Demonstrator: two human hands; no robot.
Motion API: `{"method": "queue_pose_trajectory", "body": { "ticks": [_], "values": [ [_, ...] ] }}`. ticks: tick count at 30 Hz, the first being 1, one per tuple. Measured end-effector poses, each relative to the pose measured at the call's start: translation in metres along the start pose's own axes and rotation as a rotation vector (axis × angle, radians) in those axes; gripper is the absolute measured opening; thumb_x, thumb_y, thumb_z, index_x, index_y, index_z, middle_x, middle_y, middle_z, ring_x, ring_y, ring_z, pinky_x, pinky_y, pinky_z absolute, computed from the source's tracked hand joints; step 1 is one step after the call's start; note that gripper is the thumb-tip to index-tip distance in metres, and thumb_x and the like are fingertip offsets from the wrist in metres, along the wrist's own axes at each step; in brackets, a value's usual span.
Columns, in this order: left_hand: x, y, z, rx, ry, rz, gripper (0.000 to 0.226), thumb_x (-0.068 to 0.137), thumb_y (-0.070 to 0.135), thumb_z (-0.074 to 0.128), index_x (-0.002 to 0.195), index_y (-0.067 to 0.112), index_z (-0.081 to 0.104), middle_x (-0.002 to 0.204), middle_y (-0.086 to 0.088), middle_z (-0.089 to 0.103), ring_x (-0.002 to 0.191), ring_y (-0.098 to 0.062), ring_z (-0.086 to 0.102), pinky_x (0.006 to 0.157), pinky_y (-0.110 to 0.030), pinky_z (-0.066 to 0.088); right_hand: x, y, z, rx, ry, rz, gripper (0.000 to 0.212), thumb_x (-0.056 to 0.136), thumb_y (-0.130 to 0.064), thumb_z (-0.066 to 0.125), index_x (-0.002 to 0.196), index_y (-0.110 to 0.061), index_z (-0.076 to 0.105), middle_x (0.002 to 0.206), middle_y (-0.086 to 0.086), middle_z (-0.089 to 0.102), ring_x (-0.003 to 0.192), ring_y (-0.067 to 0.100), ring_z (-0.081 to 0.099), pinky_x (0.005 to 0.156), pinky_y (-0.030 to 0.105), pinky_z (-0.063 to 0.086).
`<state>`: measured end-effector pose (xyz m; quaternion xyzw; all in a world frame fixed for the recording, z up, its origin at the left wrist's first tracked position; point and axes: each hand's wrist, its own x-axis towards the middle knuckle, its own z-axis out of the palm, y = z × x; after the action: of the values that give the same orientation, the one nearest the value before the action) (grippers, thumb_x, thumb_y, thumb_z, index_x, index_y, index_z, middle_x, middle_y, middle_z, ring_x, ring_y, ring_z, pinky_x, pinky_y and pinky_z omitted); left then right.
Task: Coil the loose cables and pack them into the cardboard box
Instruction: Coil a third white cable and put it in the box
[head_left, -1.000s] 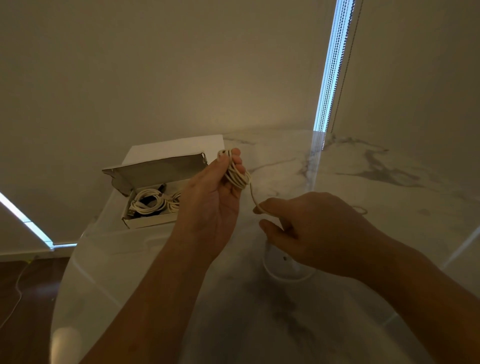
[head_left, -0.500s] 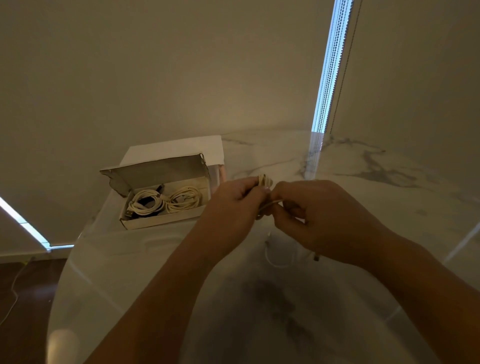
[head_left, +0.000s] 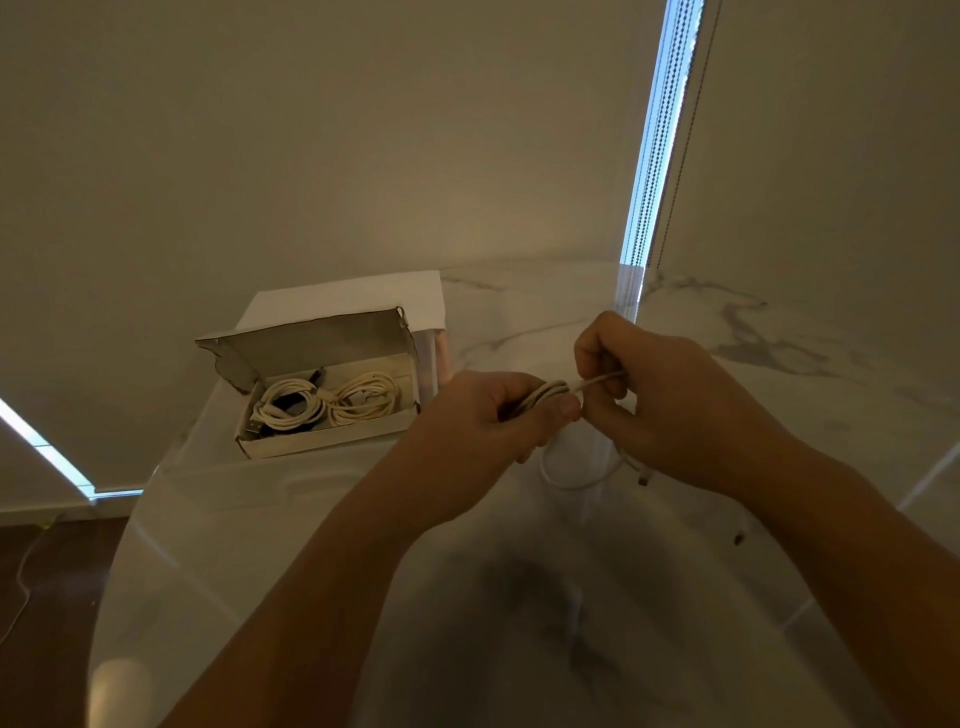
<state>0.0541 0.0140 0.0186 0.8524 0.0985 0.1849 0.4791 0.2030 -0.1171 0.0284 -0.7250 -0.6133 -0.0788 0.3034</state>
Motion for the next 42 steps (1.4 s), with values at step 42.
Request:
{"method": "queue_pose_trajectory", "body": {
  "ticks": [42],
  "values": [
    [0.01, -0.005, -0.024, -1.373, 0.492, -0.017, 0.06, 0.09, 0.014, 0.06, 0.142, -0.008, 0.043, 0.104, -0.008, 0.064, 0.092, -0.01, 0.059, 0.086, -0.018, 0.052, -0.002, -0.009, 0.027, 0.061, -0.305, 0.169, 0.04, 0.103, -0.038, 0.043, 0.143, -0.04, 0.048, 0.091, -0.017, 0.065, 0.069, -0.004, 0.055, 0.065, 0.009, 0.037]
  ]
}}
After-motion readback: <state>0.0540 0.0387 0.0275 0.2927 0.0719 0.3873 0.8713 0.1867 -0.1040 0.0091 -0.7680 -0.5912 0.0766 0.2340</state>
